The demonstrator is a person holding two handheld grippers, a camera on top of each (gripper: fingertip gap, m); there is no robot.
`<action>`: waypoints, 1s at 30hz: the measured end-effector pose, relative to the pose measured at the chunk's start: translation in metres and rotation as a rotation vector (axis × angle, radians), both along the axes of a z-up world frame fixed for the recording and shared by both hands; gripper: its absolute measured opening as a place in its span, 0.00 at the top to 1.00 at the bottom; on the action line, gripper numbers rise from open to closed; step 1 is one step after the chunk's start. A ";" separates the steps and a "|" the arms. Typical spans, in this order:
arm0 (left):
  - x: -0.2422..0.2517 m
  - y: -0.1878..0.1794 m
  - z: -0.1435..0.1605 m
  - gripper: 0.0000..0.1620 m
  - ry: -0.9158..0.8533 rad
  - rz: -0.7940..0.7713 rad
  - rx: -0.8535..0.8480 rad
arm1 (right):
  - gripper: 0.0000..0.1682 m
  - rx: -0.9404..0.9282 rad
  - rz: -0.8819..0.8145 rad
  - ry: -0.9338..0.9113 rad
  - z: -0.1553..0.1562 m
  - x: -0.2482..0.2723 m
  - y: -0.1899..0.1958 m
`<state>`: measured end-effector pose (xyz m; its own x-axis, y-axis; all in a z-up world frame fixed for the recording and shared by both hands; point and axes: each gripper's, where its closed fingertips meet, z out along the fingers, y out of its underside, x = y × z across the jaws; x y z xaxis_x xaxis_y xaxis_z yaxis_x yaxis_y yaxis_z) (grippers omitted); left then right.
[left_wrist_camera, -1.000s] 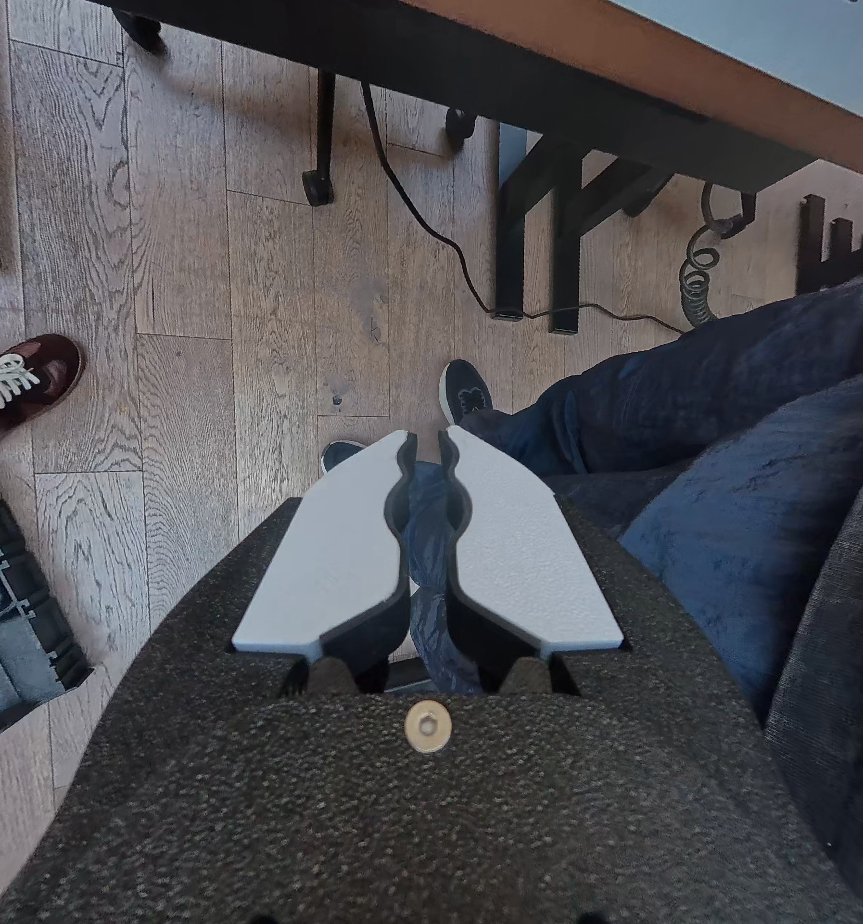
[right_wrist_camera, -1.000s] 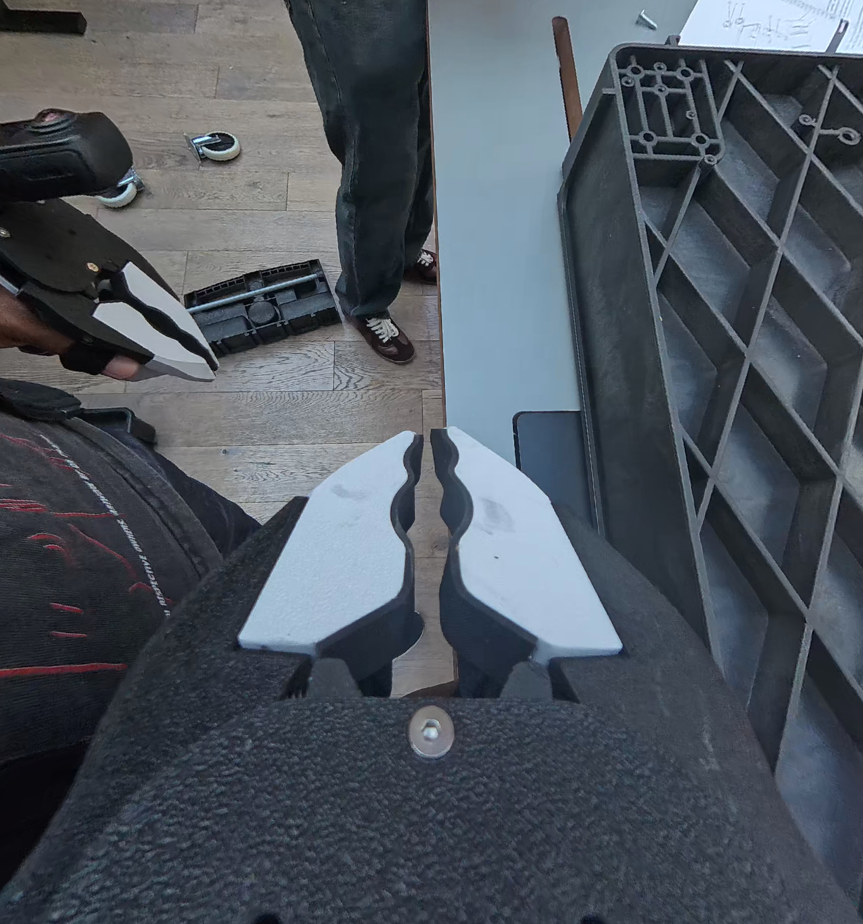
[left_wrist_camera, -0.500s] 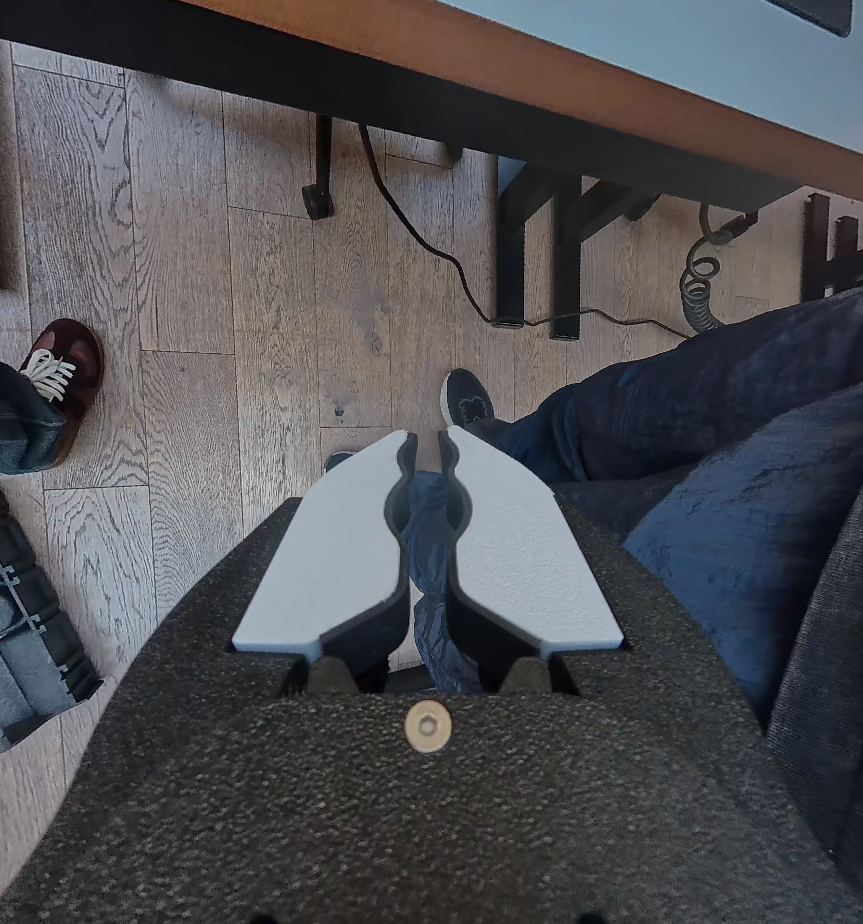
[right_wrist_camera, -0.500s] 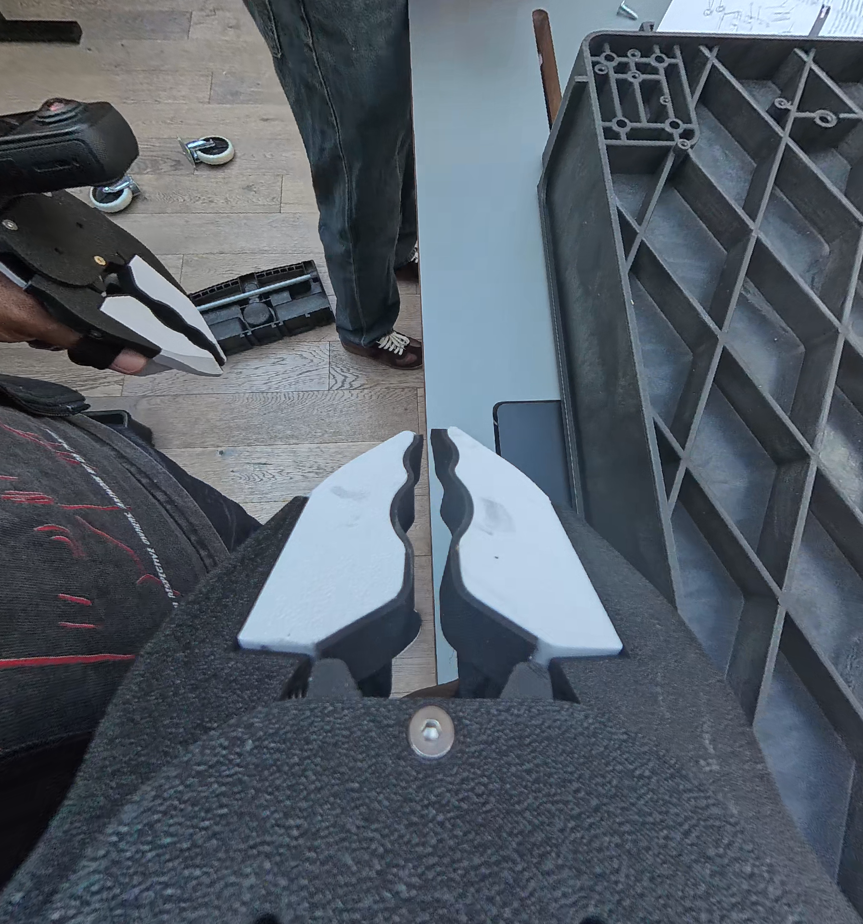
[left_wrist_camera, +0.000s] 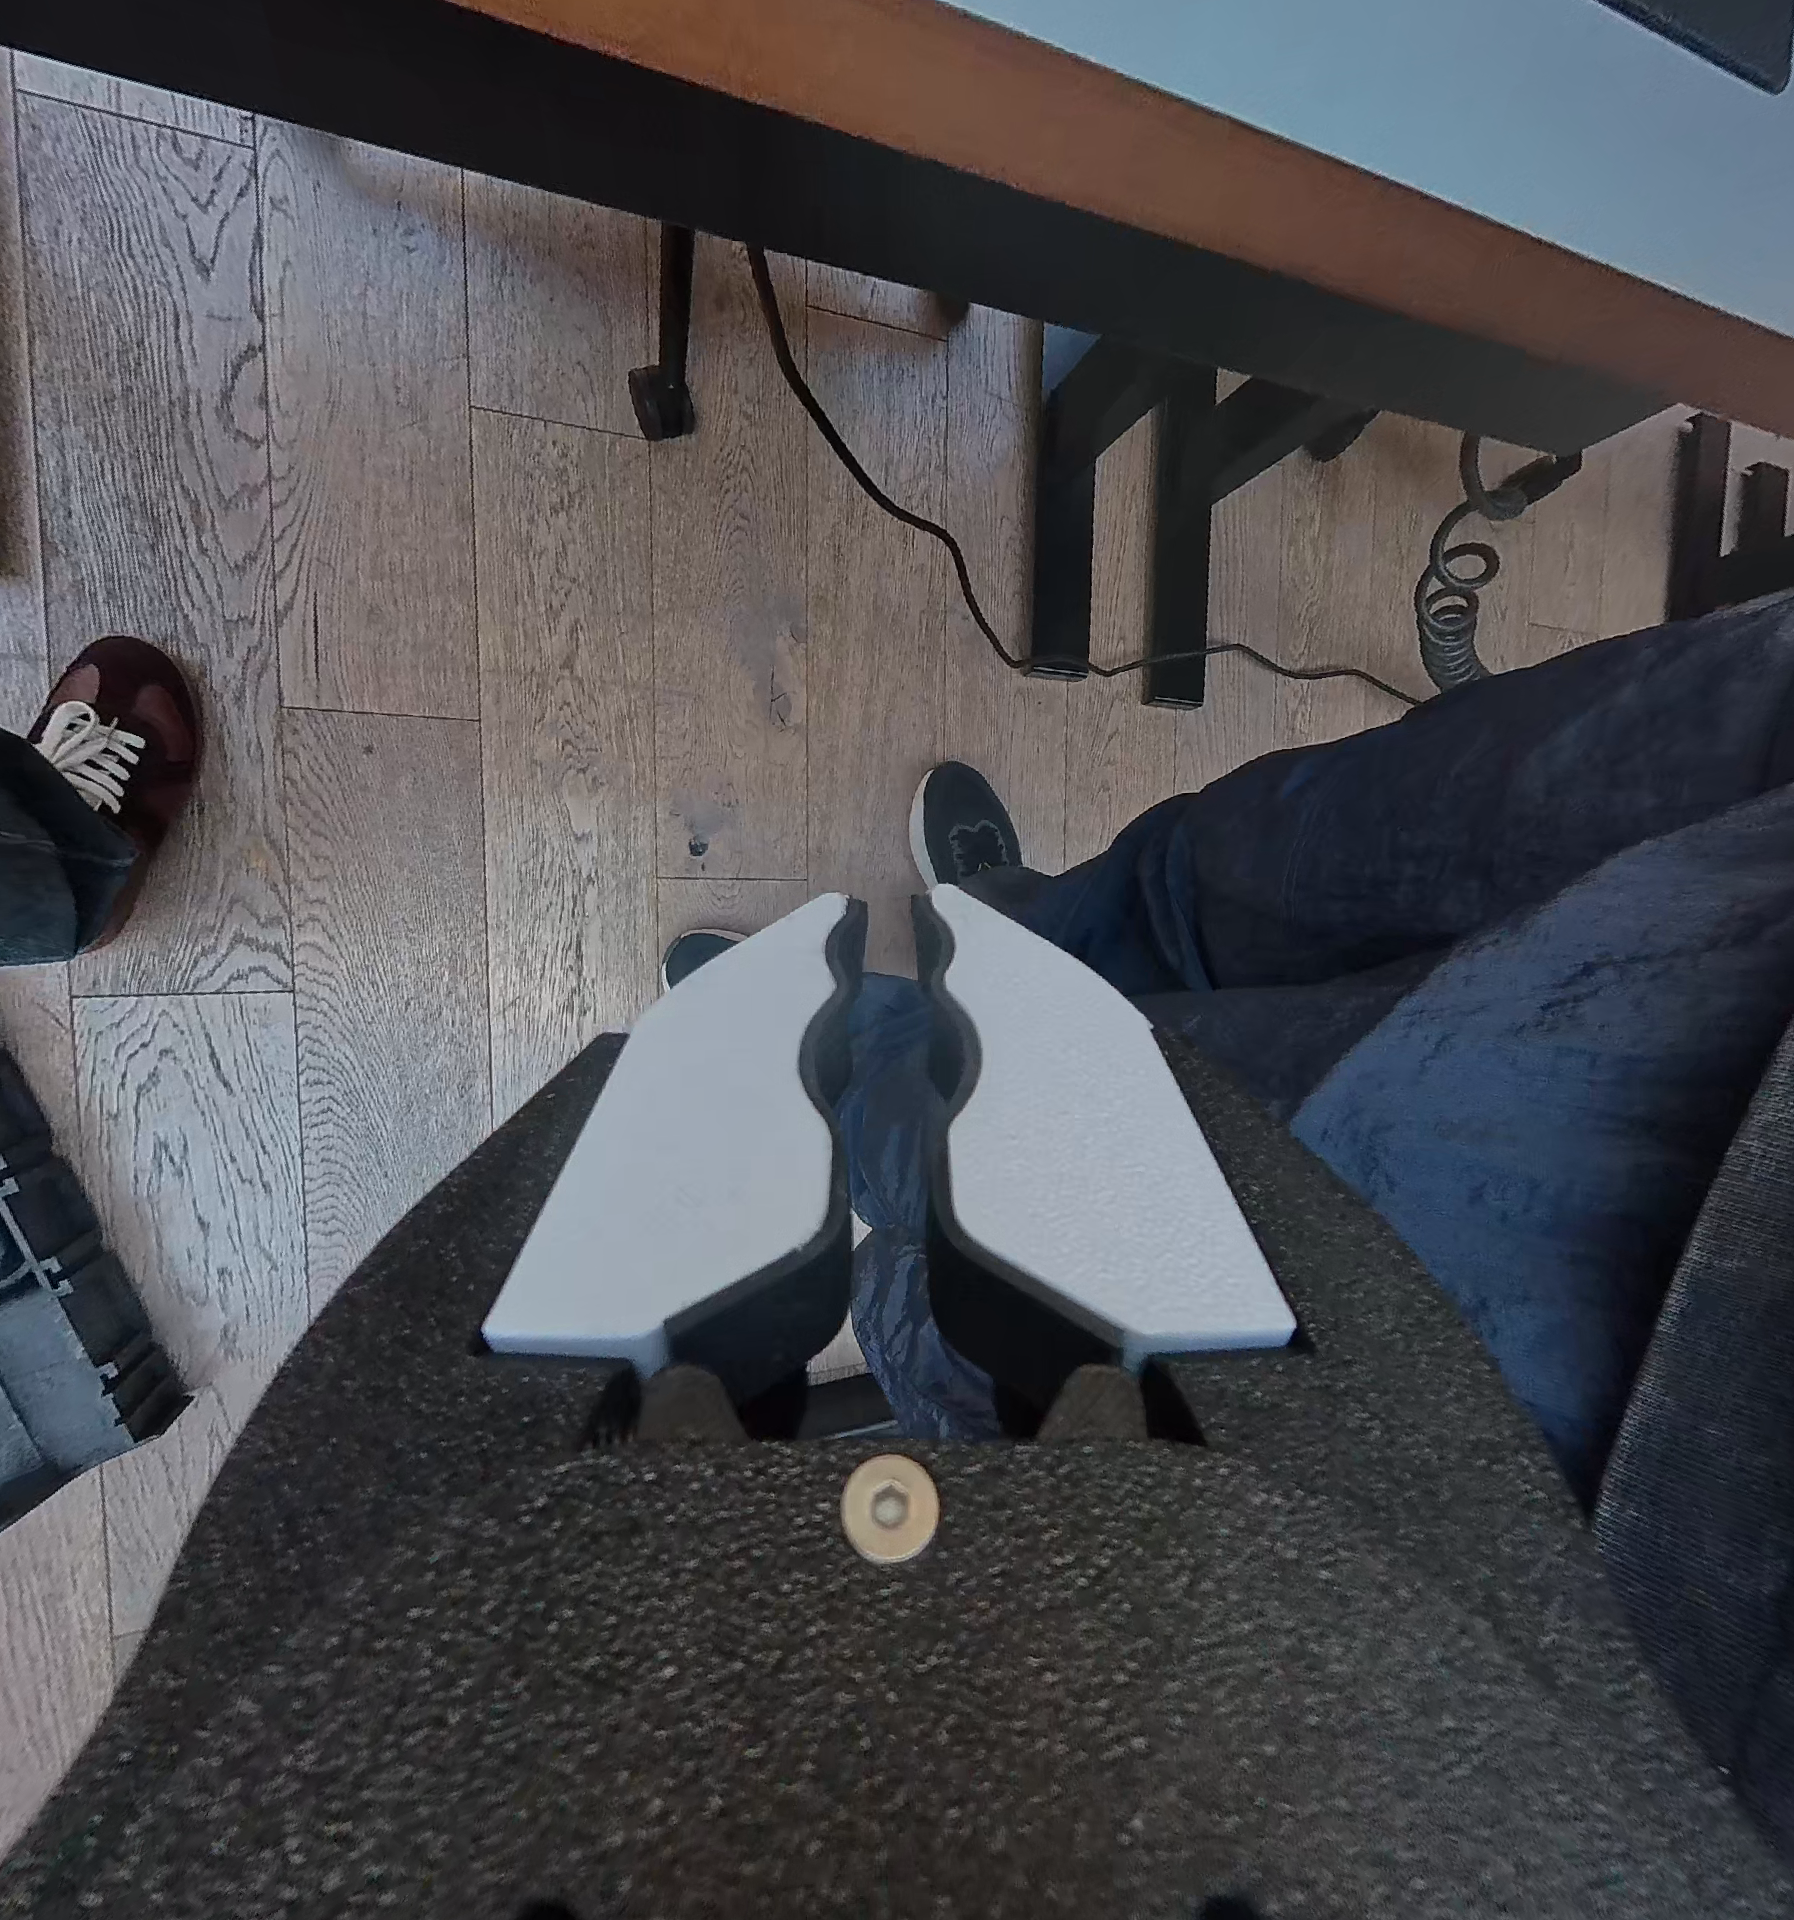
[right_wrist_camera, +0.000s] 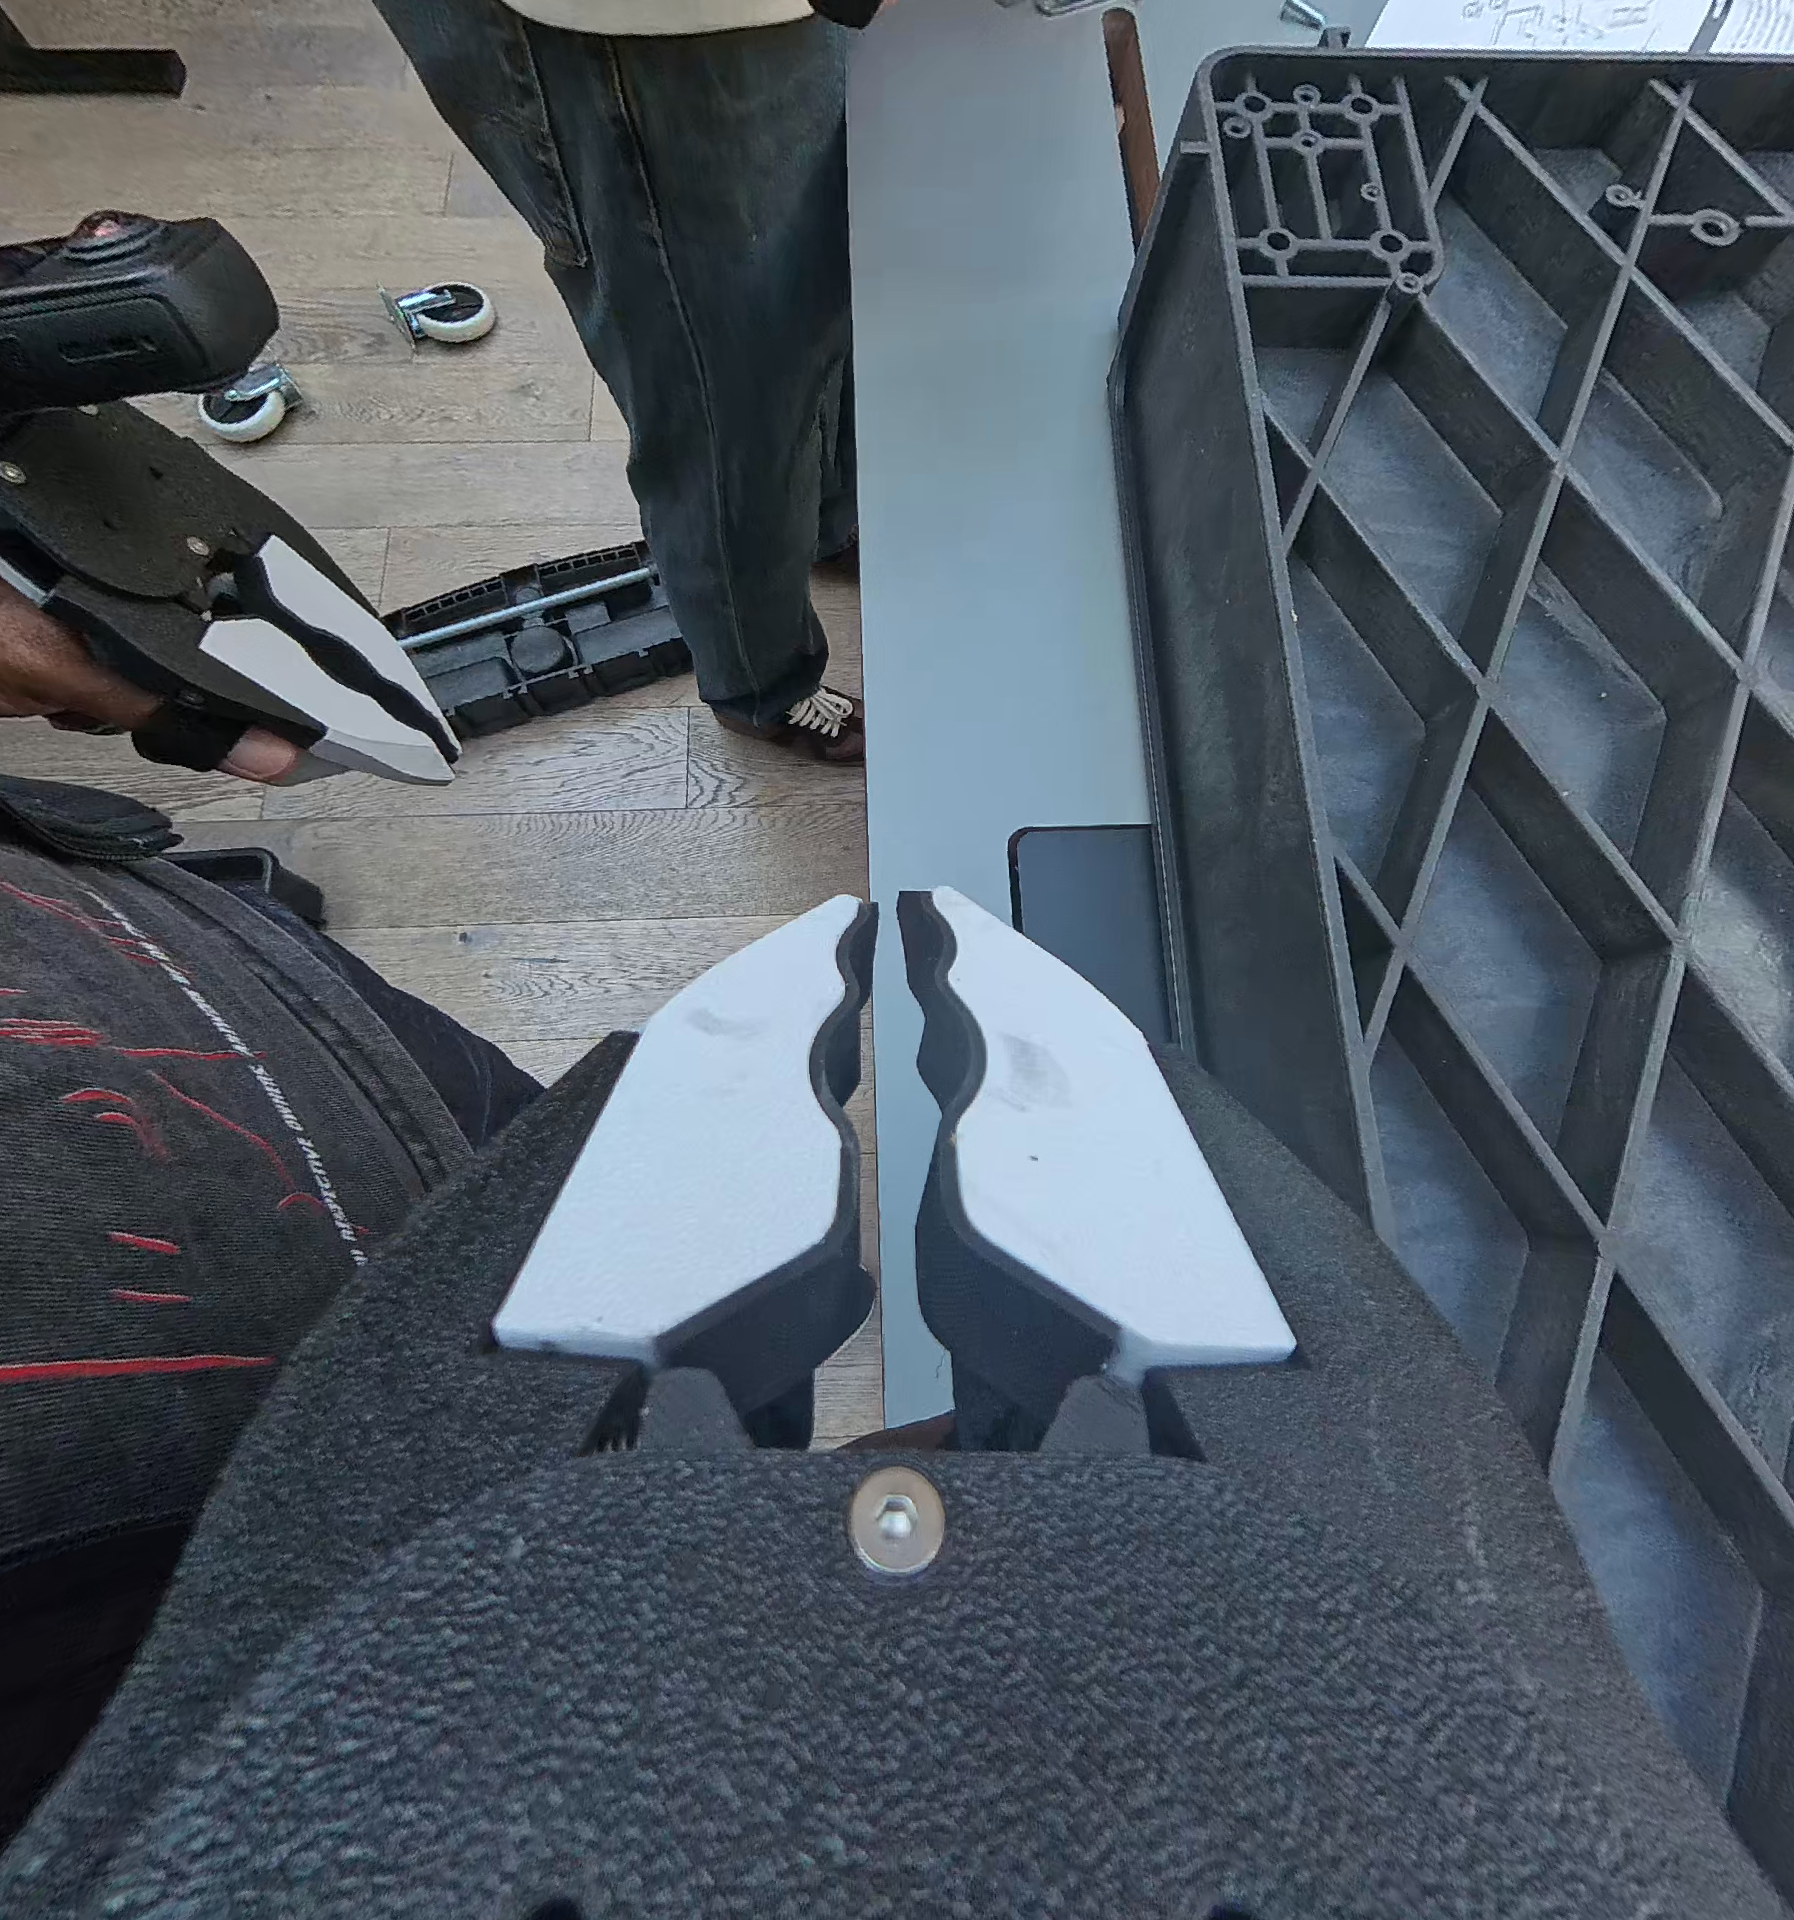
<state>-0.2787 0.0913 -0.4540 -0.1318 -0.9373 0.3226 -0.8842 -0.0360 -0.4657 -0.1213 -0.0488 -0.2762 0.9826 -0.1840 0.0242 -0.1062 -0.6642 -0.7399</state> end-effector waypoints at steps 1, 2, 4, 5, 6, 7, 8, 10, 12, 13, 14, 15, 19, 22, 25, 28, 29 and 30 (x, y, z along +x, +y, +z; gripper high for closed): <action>0.000 -0.001 0.000 0.94 0.001 0.000 0.000 | 0.97 0.000 0.000 0.001 0.000 0.000 -0.001; 0.001 -0.001 0.000 0.94 0.001 -0.001 0.000 | 0.97 -0.001 -0.001 0.002 -0.001 0.001 -0.001; 0.001 -0.003 0.000 0.94 0.003 -0.003 0.000 | 0.97 -0.001 -0.002 0.004 -0.001 0.002 -0.003; 0.002 -0.004 0.000 0.94 0.004 -0.004 -0.001 | 0.97 -0.002 -0.002 0.004 -0.001 0.002 -0.004; 0.002 -0.005 -0.001 0.94 0.004 -0.005 -0.001 | 0.97 -0.001 -0.003 0.004 -0.002 0.002 -0.005; 0.002 -0.006 -0.001 0.94 0.005 -0.007 -0.001 | 0.97 -0.001 -0.005 0.006 -0.002 0.003 -0.006; 0.003 -0.007 -0.001 0.94 0.005 -0.008 -0.001 | 0.97 -0.001 -0.006 0.007 -0.002 0.003 -0.007; 0.003 -0.009 -0.001 0.94 0.007 -0.011 -0.002 | 0.96 -0.001 -0.008 0.009 -0.003 0.003 -0.008; 0.003 -0.010 -0.001 0.94 0.009 -0.013 -0.002 | 0.96 -0.001 -0.008 0.011 -0.003 0.003 -0.010; 0.003 -0.011 -0.001 0.94 0.010 -0.014 -0.002 | 0.96 -0.001 -0.008 0.012 -0.003 0.004 -0.011; 0.003 -0.012 -0.001 0.94 0.011 -0.015 -0.002 | 0.96 -0.001 -0.009 0.013 -0.004 0.004 -0.011; 0.003 -0.013 -0.001 0.94 0.011 -0.015 -0.002 | 0.96 -0.002 -0.010 0.014 -0.004 0.004 -0.012; 0.003 -0.015 -0.002 0.94 0.016 -0.018 -0.001 | 0.96 -0.002 -0.012 0.019 -0.005 0.005 -0.016; 0.004 -0.017 -0.002 0.94 0.019 -0.022 -0.001 | 0.96 0.000 -0.016 0.021 -0.006 0.005 -0.018; 0.005 -0.019 -0.002 0.94 0.021 -0.027 0.000 | 0.96 0.001 -0.021 0.025 -0.007 0.007 -0.021; 0.007 -0.021 -0.002 0.94 0.023 -0.031 0.002 | 0.96 0.002 -0.026 0.027 -0.008 0.009 -0.023; 0.007 -0.021 -0.001 0.94 0.023 -0.033 0.003 | 0.96 0.003 -0.029 0.027 -0.008 0.009 -0.024; 0.008 -0.021 -0.001 0.94 0.022 -0.035 0.005 | 0.96 0.004 -0.031 0.027 -0.008 0.010 -0.025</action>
<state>-0.2706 0.0699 -0.4553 -0.1572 -0.9339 0.3210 -0.8950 -0.0026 -0.4460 -0.1110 -0.0739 -0.2842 0.9766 -0.2148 -0.0035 -0.1473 -0.6575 -0.7390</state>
